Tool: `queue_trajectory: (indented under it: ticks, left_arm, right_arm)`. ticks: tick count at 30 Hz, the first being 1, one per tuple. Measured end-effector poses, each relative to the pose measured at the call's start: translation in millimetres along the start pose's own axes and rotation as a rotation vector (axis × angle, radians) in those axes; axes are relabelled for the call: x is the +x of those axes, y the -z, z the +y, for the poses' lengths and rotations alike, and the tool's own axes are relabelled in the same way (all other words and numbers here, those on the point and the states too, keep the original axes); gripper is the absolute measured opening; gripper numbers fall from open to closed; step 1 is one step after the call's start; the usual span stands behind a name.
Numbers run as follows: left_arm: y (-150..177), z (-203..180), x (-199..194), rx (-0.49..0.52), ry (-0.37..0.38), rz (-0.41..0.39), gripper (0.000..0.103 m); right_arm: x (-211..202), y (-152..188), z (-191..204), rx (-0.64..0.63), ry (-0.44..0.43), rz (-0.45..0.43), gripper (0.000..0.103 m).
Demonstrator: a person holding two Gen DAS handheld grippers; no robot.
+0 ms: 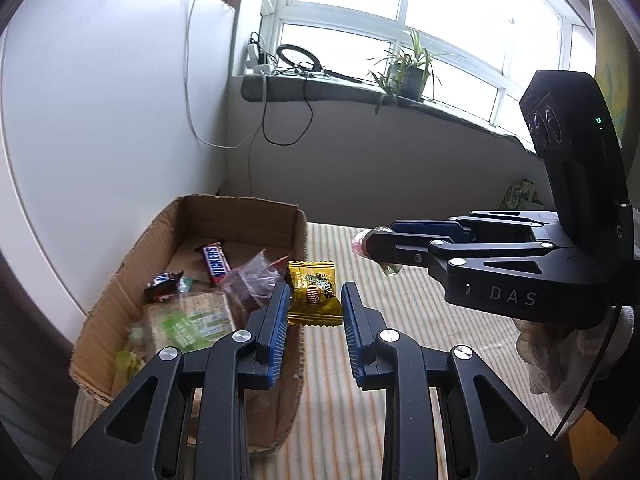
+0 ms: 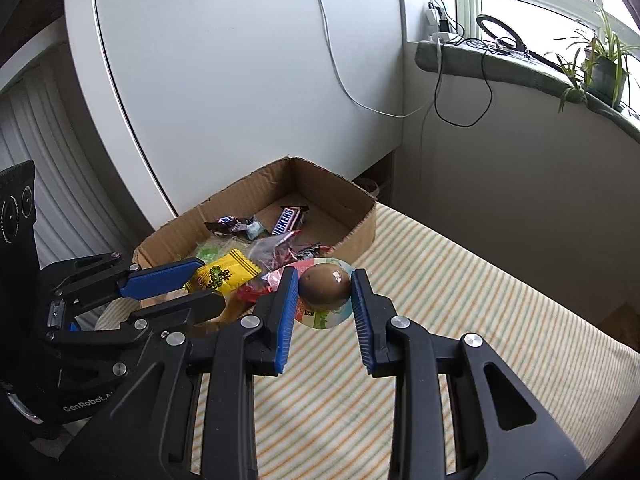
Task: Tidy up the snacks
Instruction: 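Carry the yellow candy and round chocolate over the box and lower them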
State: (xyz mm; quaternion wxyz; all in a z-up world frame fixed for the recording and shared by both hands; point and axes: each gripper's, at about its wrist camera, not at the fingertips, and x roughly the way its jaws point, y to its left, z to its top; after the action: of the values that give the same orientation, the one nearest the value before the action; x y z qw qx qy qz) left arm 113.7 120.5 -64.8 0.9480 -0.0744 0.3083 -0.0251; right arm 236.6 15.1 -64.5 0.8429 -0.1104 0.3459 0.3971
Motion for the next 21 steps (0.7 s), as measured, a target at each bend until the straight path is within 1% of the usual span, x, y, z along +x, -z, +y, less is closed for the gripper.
queue_trajectory:
  ticks: [6, 11, 21]
  left_arm:
    - [2.6, 26.3, -6.3, -0.032, -0.044, -0.004, 0.025]
    - [4.8, 46.5, -9.4, -0.058, -0.072, -0.003, 0.025]
    - [9.4, 71.6, -10.9, -0.096, -0.102, 0.003, 0.025]
  right_arm:
    - [21.0, -9.7, 21.0, -0.022, -0.031, 0.017, 0.028]
    - [35.8, -15.5, 34.5, -0.039, -0.038, 0.034, 0.028]
    - [58.0, -22.0, 47.9, -0.048, -0.051, 0.065, 0.028]
